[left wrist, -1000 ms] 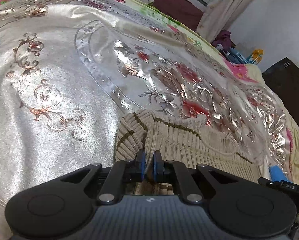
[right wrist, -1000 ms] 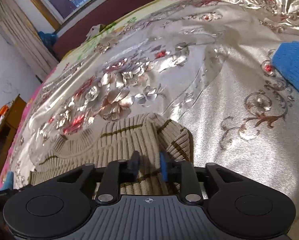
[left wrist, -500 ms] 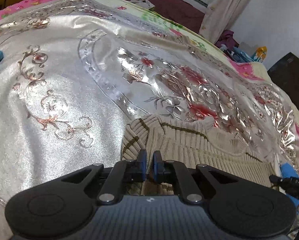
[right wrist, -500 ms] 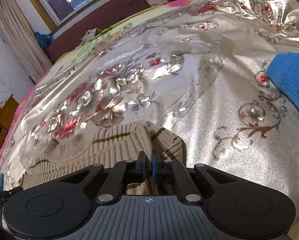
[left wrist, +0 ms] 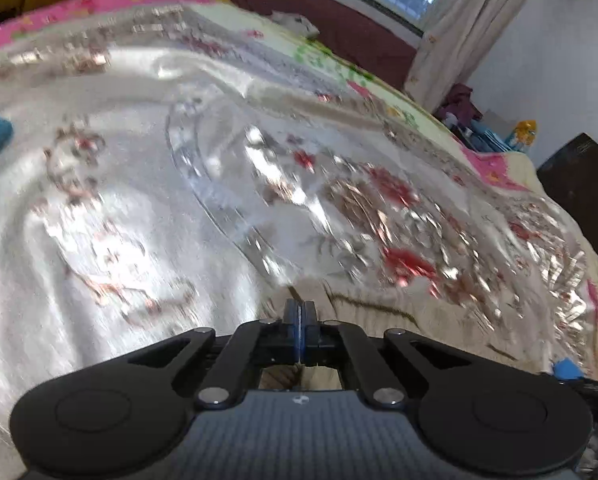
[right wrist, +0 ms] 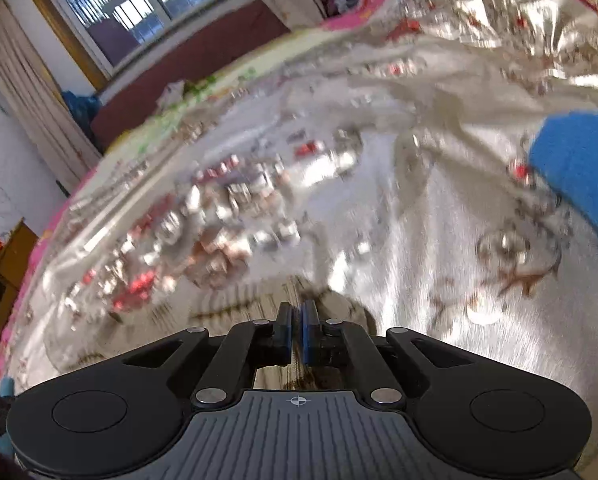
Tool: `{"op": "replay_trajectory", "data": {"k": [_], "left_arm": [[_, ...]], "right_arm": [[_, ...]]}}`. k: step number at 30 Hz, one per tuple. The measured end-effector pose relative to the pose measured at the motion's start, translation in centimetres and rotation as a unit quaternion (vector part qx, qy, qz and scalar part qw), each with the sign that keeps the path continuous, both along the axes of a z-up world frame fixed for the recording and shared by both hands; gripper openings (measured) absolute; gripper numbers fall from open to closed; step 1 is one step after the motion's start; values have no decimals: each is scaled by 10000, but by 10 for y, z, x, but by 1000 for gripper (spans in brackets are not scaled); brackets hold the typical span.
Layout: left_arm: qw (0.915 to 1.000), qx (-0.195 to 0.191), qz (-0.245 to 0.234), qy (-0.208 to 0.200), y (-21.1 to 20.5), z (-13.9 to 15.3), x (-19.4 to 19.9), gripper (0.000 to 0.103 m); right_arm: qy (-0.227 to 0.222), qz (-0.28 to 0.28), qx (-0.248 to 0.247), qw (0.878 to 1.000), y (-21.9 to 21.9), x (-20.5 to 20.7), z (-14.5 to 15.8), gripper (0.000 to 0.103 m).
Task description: Fold small clothes
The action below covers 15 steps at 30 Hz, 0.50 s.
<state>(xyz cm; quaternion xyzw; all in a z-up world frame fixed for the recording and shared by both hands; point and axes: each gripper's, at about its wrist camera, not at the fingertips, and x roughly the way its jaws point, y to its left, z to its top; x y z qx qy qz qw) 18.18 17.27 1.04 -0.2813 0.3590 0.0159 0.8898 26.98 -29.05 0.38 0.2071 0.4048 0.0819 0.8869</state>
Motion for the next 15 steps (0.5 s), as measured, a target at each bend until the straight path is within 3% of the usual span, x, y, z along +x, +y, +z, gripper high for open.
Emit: {"op": "replay_trajectory", "data": {"k": [4,11,15], "left_arm": [[9999,9,-146,-29,-4,5,-15,10],[9987,169,-462,94,-20,-1,-10,30],[9958,605,-641,240,-34,-9,0,33]], "right_arm": [[97,80,60,9999,2,-5,-10,12],[164,61,384,9991,-7,-8,-10,15],[169,286,281,9991,-5,-10,-10,19]]}}
